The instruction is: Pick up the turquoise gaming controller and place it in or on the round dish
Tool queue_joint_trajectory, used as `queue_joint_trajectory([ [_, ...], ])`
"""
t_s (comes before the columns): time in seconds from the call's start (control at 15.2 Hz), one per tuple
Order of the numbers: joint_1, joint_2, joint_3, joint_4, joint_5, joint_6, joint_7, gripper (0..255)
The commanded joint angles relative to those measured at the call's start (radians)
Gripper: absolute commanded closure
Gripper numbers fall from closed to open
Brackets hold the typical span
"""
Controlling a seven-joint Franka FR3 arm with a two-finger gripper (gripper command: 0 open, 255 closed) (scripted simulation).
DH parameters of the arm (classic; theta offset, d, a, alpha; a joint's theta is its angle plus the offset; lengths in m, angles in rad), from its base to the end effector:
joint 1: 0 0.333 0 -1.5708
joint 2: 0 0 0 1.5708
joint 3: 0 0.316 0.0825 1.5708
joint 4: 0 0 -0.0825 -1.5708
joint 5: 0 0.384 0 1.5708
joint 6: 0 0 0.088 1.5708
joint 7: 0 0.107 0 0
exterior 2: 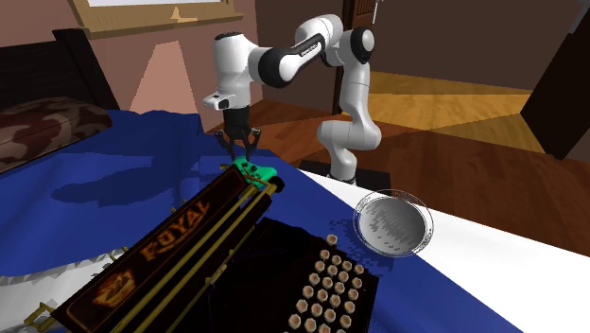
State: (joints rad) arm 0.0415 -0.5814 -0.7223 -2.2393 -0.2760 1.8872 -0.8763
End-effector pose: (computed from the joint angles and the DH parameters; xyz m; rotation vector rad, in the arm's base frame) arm 0.2971 -0.3221 0.5363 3.0878 0.5209 0.2455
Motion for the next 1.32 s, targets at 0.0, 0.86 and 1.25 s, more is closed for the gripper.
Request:
queue_joint_trajectory([
  [0.0, 0.001, -0.002, 0.009, 0.022, 0.004, -0.025, 0.002, 255],
  [0.86, 0.02, 0.019, 0.043, 0.206, 0.036, -0.191, 0.0, 255],
  [1.25, 0.026, 0.02, 0.078, 0.261, 0.048, -0.25, 0.024, 255],
])
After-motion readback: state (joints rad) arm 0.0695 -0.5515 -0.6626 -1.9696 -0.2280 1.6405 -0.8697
